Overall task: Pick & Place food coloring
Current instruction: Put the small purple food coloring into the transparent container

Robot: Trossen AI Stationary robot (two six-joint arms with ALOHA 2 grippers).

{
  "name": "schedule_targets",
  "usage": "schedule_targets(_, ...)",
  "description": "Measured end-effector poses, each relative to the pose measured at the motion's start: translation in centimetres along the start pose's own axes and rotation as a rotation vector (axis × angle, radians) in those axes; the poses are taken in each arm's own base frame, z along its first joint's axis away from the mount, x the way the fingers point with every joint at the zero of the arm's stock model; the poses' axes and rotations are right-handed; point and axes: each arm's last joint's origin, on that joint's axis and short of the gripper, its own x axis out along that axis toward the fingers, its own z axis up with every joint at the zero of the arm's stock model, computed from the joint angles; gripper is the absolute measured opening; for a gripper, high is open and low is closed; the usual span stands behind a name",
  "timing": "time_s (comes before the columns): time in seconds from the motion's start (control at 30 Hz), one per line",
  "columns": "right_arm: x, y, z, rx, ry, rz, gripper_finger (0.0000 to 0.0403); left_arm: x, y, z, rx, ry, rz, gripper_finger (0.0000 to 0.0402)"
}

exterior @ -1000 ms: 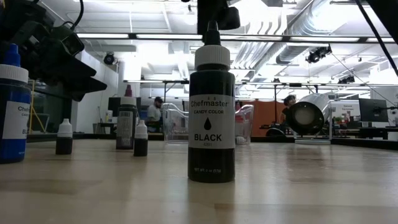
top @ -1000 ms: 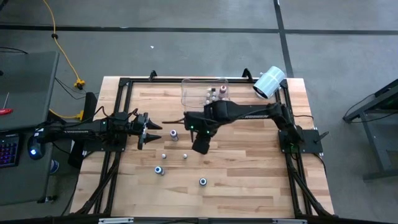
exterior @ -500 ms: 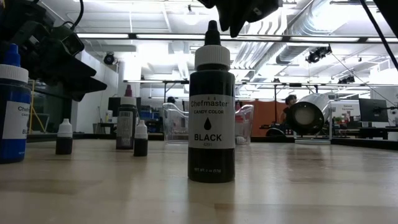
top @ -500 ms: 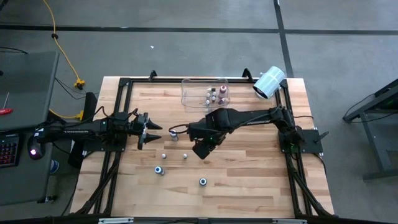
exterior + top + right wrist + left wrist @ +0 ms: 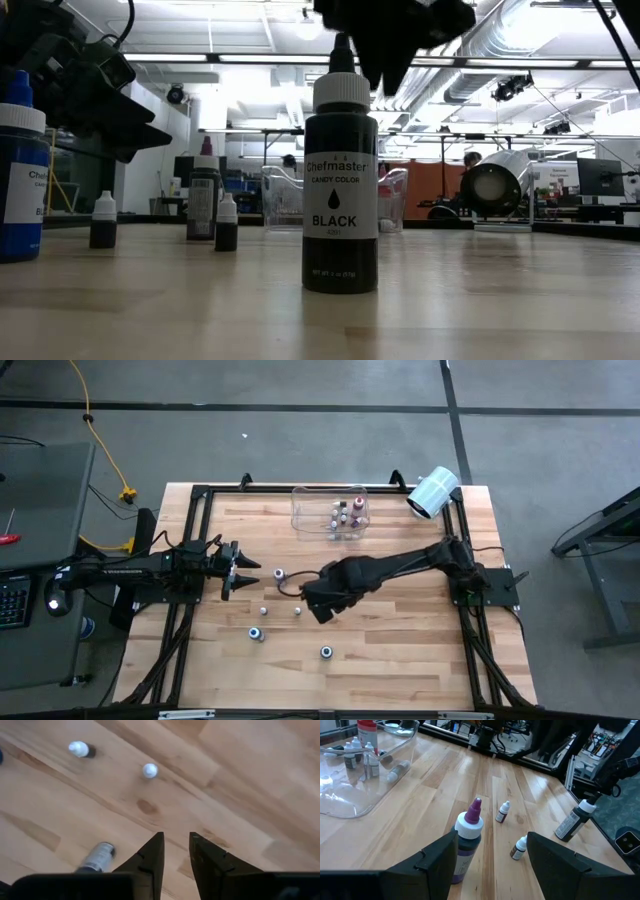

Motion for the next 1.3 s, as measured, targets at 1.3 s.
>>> schedule_targets(1.3, 9.4, -0.1, 4.8, -0.003, 0.074, 0.142, 0.0224, 0.0, 0.0, 0.0, 0.000, 0.000, 0.000, 0.0234)
